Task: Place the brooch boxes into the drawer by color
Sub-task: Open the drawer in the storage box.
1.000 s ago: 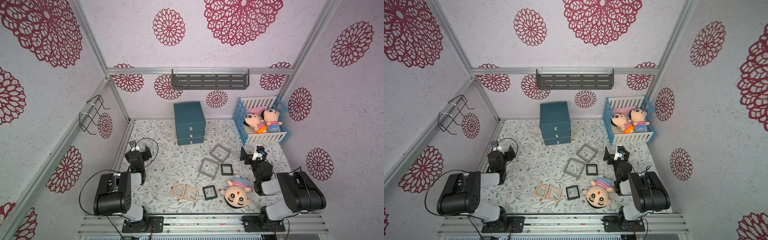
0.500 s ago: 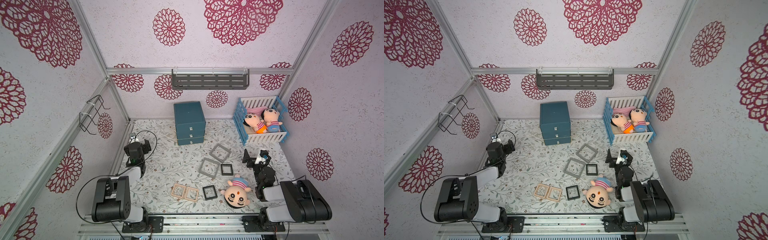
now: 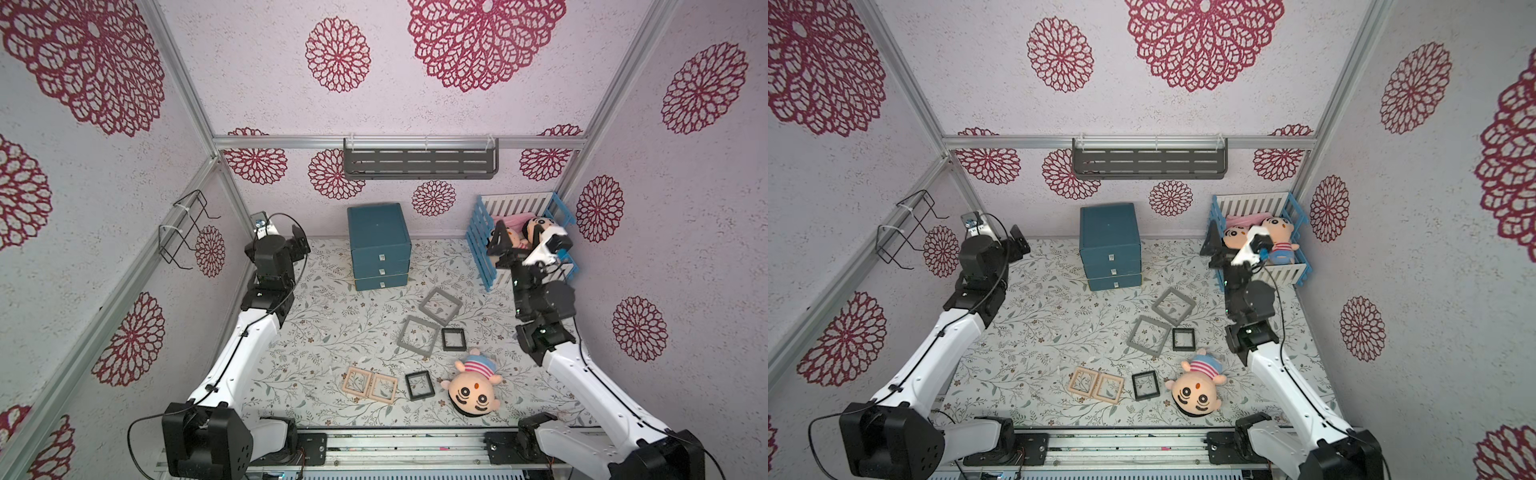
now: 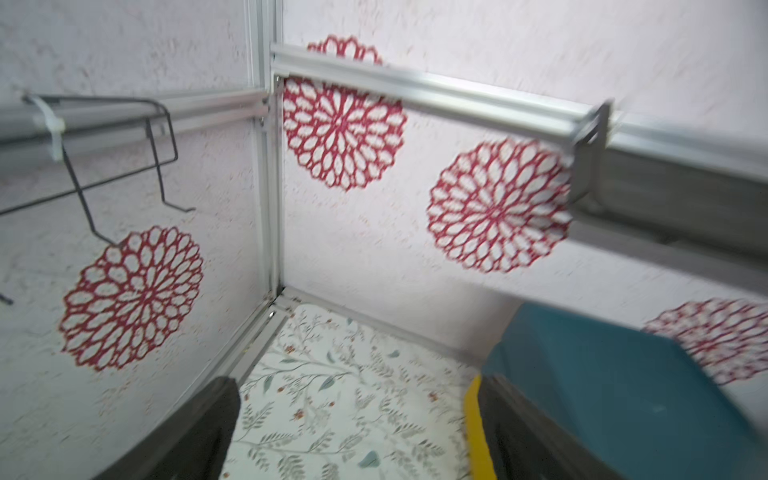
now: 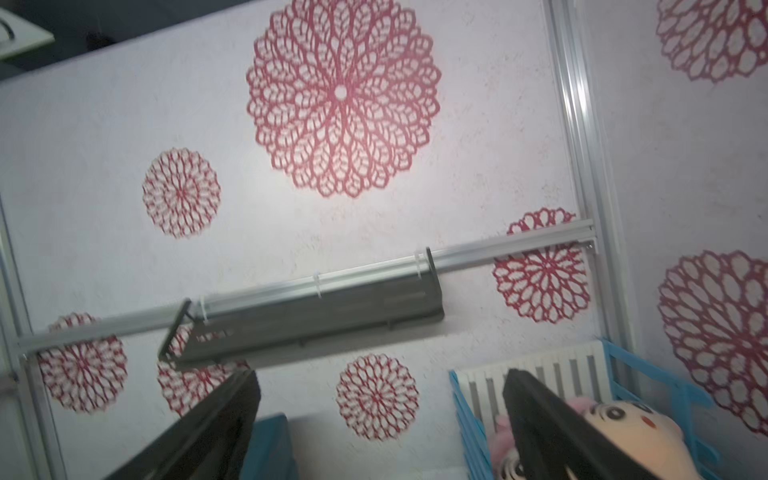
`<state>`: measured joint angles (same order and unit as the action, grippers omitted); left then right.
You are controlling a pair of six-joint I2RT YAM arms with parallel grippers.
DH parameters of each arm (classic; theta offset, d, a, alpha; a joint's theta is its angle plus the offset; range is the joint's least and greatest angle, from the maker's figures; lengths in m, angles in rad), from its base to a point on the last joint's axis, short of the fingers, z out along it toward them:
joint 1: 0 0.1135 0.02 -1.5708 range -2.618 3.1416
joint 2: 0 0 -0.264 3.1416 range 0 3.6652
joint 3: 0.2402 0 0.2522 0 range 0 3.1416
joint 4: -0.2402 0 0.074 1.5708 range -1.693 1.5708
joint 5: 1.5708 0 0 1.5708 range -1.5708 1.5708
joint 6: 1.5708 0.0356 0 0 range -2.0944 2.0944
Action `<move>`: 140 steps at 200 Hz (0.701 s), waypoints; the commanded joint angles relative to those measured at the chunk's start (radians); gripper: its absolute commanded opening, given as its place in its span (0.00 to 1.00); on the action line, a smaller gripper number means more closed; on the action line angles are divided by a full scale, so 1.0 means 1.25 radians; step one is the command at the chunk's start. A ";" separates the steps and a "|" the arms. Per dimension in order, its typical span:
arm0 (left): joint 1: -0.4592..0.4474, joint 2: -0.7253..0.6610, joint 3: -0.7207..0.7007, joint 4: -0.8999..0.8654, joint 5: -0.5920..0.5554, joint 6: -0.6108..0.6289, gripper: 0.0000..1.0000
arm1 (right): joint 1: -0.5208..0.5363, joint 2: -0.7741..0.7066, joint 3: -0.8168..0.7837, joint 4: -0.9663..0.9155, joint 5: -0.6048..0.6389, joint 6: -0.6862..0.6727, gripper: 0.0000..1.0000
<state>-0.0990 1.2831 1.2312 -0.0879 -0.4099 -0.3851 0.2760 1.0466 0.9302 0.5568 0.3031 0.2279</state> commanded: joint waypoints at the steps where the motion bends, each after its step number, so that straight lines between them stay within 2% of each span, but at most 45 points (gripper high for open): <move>1: 0.062 -0.004 0.101 -0.358 0.043 -0.313 0.97 | -0.021 -0.064 0.035 -0.319 0.069 0.340 0.99; 16: 0.140 -0.004 0.044 -0.268 0.299 -0.410 0.97 | -0.074 -0.075 -0.018 -0.296 -0.080 0.437 0.99; 26: 0.153 0.014 0.053 -0.276 0.367 -0.458 0.97 | -0.084 -0.037 0.030 -0.394 -0.138 0.468 0.99; 44: 0.141 0.044 0.103 -0.361 0.408 -0.464 0.97 | -0.061 0.070 0.162 -0.604 -0.206 0.444 0.99; 63: 0.121 0.041 0.104 -0.397 0.425 -0.467 0.97 | -0.030 0.140 0.211 -0.698 -0.249 0.448 0.99; 76: 0.111 0.025 0.087 -0.403 0.431 -0.461 0.98 | -0.010 0.151 0.194 -0.671 -0.288 0.456 0.92; 89: 0.102 0.013 0.059 -0.400 0.443 -0.462 0.98 | 0.010 0.137 0.160 -0.621 -0.290 0.489 0.99; 124: 0.079 0.010 -0.009 -0.381 0.484 -0.480 1.00 | 0.035 0.173 0.143 -0.588 -0.331 0.547 0.99; 140: 0.067 0.031 -0.033 -0.337 0.528 -0.501 0.96 | 0.071 0.194 0.126 -0.545 -0.354 0.586 0.99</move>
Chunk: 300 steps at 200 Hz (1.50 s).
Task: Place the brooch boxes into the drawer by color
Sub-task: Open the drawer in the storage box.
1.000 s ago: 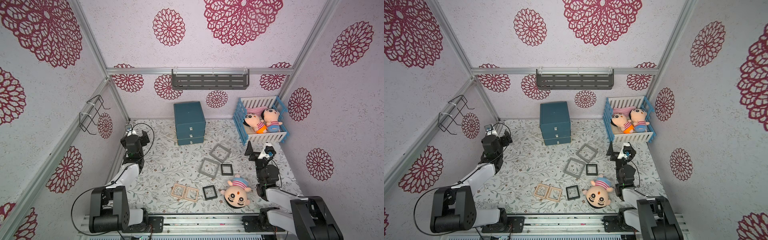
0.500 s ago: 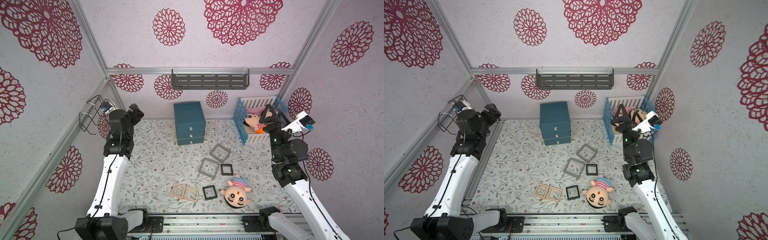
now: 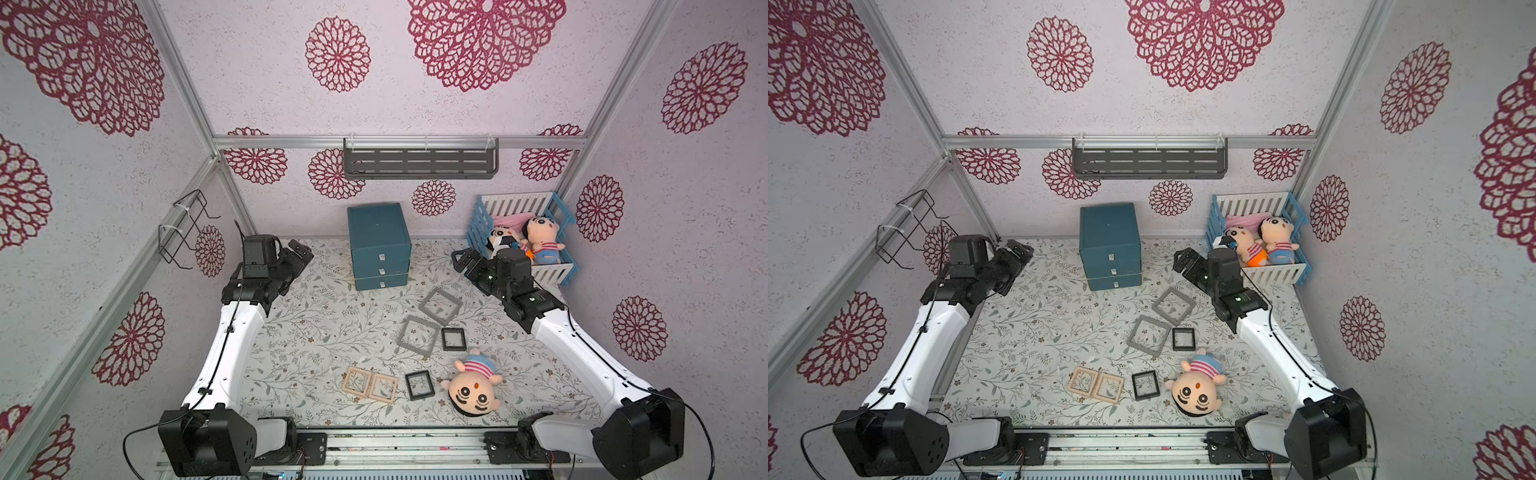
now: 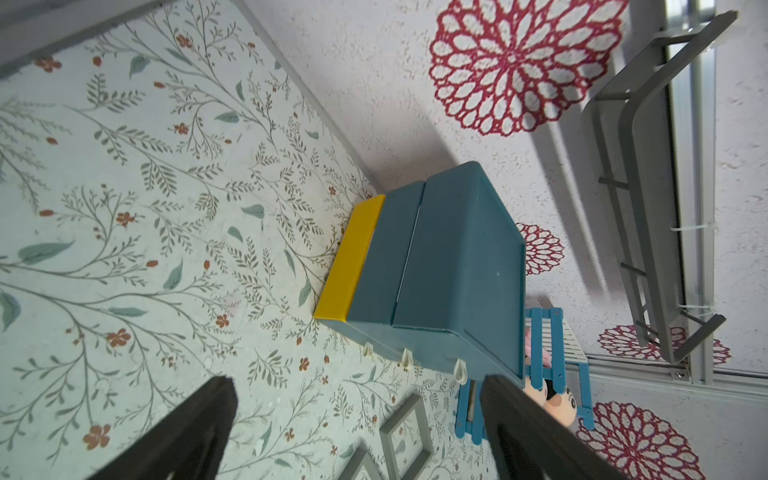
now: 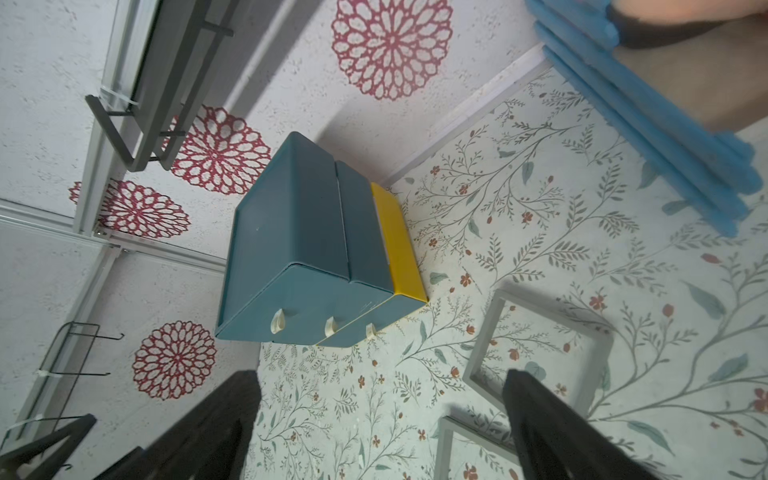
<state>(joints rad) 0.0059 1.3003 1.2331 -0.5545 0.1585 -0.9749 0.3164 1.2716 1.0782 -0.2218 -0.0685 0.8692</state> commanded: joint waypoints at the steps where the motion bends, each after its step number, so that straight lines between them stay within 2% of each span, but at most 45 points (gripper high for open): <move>1: -0.018 0.019 -0.034 0.039 0.075 -0.030 0.95 | 0.041 0.015 0.005 0.082 -0.059 0.077 0.99; 14: -0.037 0.055 -0.020 0.049 0.100 -0.031 0.91 | 0.073 0.032 -0.025 0.148 -0.078 0.126 0.98; 52: -0.054 0.150 0.048 0.086 0.157 -0.039 0.83 | 0.123 0.098 -0.102 0.411 -0.155 0.277 0.86; 80: -0.042 0.222 0.102 0.097 0.187 -0.048 0.79 | 0.140 0.147 -0.106 0.497 -0.165 0.344 0.83; 135: -0.027 0.354 0.213 0.100 0.247 -0.059 0.71 | 0.161 0.220 -0.119 0.607 -0.167 0.435 0.79; 169: -0.030 0.401 0.261 0.135 0.266 -0.072 0.73 | 0.169 0.257 -0.119 0.672 -0.162 0.479 0.77; 231: -0.057 0.507 0.376 0.118 0.315 -0.053 0.76 | 0.183 0.327 -0.101 0.737 -0.158 0.530 0.73; 259: -0.062 0.538 0.399 0.102 0.317 -0.040 0.75 | 0.186 0.358 -0.085 0.771 -0.151 0.547 0.73; 300: -0.073 0.595 0.437 0.072 0.323 -0.014 0.70 | 0.198 0.418 -0.043 0.801 -0.149 0.568 0.68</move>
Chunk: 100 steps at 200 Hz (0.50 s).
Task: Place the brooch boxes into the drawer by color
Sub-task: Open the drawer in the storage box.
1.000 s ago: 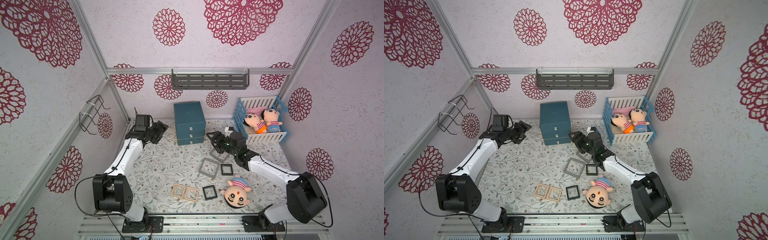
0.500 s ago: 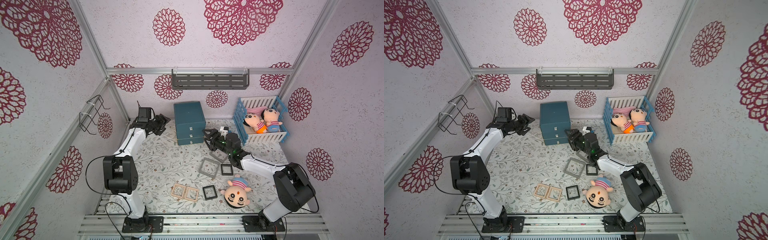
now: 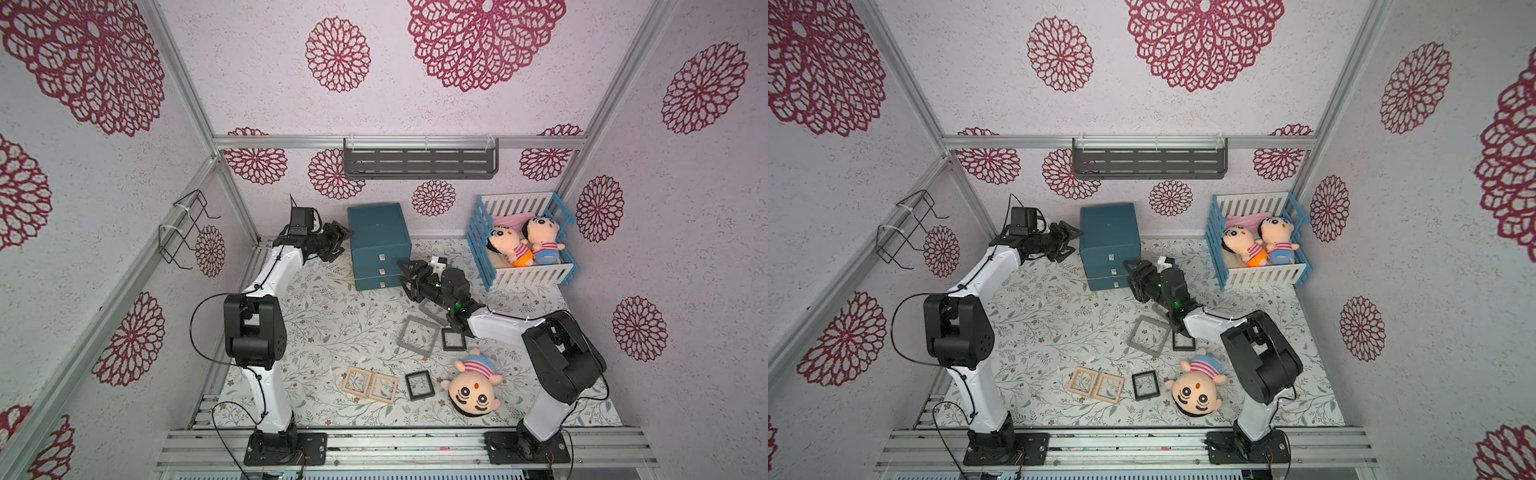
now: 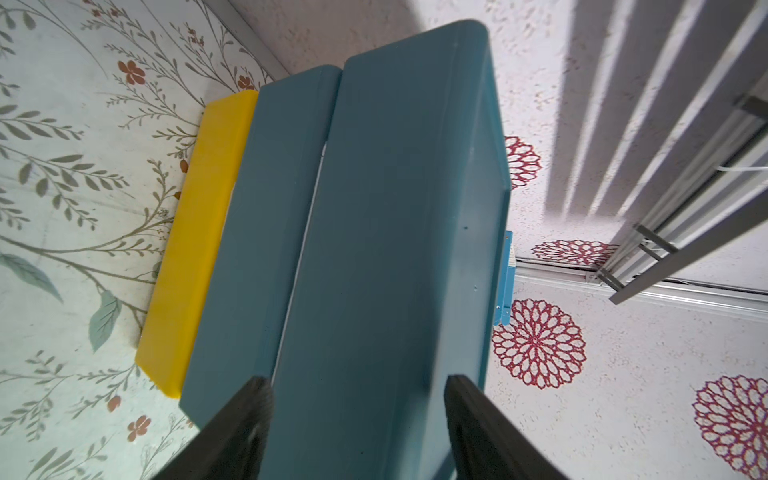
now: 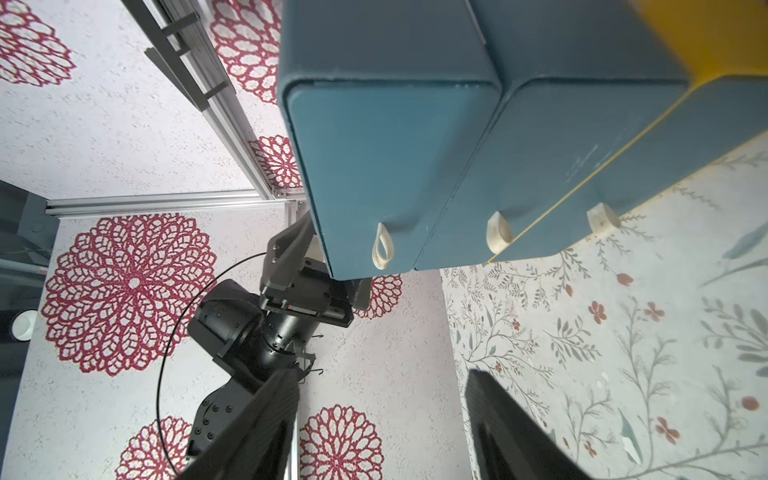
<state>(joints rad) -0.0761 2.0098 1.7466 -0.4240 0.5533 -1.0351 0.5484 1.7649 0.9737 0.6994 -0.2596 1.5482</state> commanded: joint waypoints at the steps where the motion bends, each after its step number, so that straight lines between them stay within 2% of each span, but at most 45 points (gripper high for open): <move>1: -0.008 0.029 0.027 -0.034 0.007 0.036 0.70 | 0.013 0.025 0.041 0.065 0.004 0.025 0.68; 48: -0.012 0.031 0.011 -0.061 -0.011 0.058 0.58 | 0.023 0.083 0.094 0.087 0.009 0.036 0.60; 100: -0.013 0.033 0.009 -0.065 -0.009 0.064 0.55 | 0.029 0.147 0.156 0.116 0.022 0.057 0.46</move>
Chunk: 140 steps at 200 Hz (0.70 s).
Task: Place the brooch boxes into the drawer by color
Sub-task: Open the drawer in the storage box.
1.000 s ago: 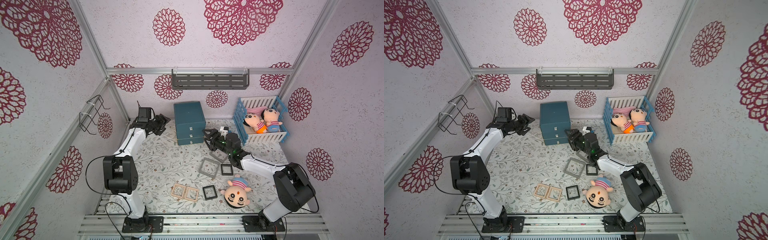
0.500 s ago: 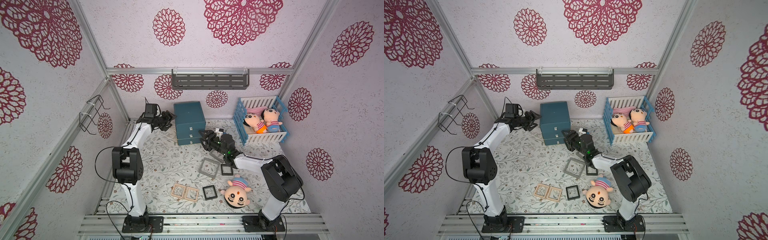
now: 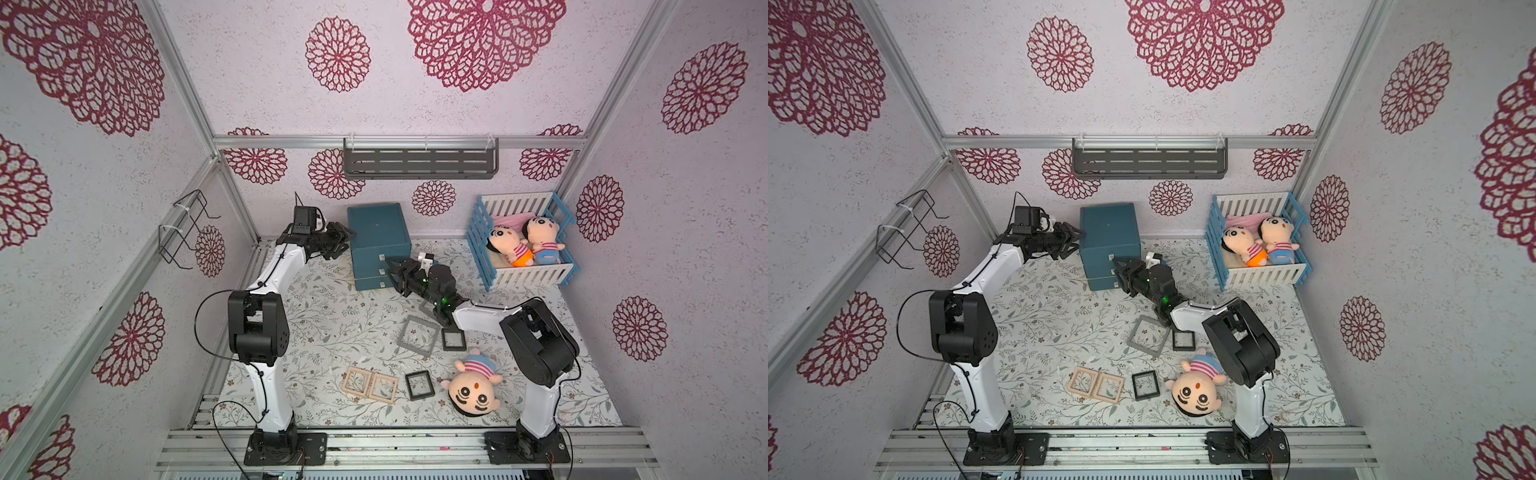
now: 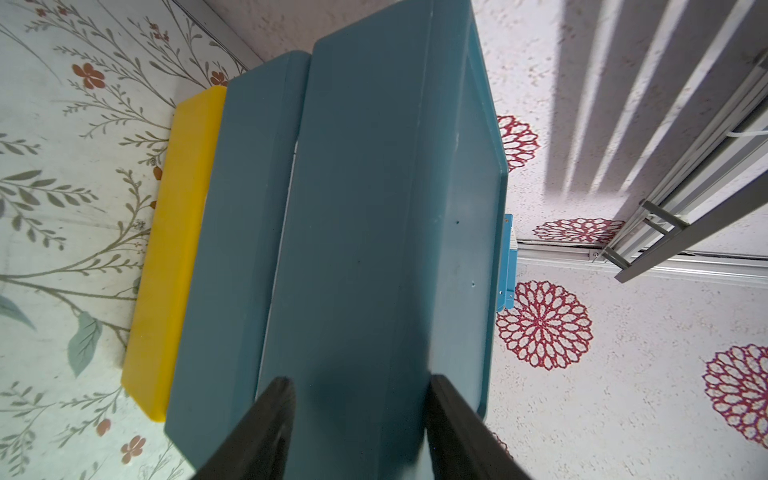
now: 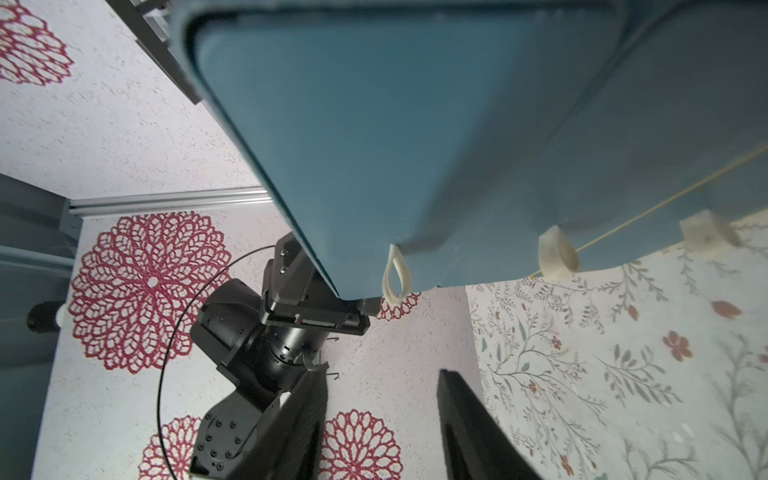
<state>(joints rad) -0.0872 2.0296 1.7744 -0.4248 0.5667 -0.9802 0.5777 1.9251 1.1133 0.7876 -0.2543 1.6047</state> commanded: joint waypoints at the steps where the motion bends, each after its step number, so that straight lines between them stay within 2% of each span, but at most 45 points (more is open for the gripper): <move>1: -0.004 0.016 -0.012 -0.065 -0.020 0.020 0.55 | 0.005 0.020 0.046 0.046 0.018 0.012 0.46; 140: -0.005 0.019 -0.006 -0.060 -0.004 0.013 0.50 | 0.002 0.087 0.114 0.035 0.059 0.039 0.31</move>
<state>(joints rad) -0.0875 2.0296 1.7760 -0.4202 0.5716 -0.9737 0.5827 2.0312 1.2201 0.8001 -0.2020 1.6424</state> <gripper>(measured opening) 0.507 0.330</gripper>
